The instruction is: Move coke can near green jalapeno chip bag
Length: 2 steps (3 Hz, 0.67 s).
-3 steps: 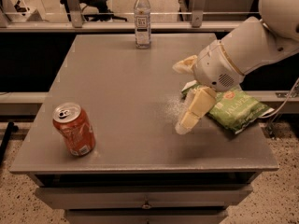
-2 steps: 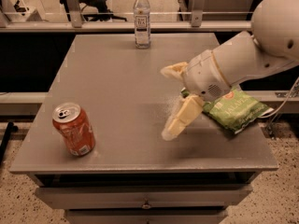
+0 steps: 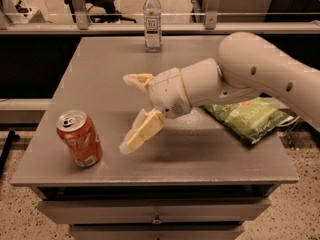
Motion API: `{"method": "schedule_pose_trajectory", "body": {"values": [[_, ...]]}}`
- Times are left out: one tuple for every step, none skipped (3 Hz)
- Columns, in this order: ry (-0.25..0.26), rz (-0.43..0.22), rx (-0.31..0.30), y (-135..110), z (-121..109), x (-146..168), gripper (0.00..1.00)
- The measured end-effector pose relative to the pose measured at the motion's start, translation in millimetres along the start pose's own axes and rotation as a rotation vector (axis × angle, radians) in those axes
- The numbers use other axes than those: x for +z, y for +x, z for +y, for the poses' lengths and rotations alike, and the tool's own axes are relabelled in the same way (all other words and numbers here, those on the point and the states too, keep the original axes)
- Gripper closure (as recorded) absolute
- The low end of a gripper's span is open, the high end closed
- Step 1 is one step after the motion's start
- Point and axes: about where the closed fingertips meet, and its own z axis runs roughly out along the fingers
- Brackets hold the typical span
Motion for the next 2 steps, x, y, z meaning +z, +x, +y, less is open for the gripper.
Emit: {"method": "schedule_pose_trajectory", "body": {"values": [[-0.062, -0.067, 0.0, -8.0, 4.5, 37.9, 0.0], [-0.119, -0.092, 0.011, -13.5, 14.2, 59.3, 0.0]]}}
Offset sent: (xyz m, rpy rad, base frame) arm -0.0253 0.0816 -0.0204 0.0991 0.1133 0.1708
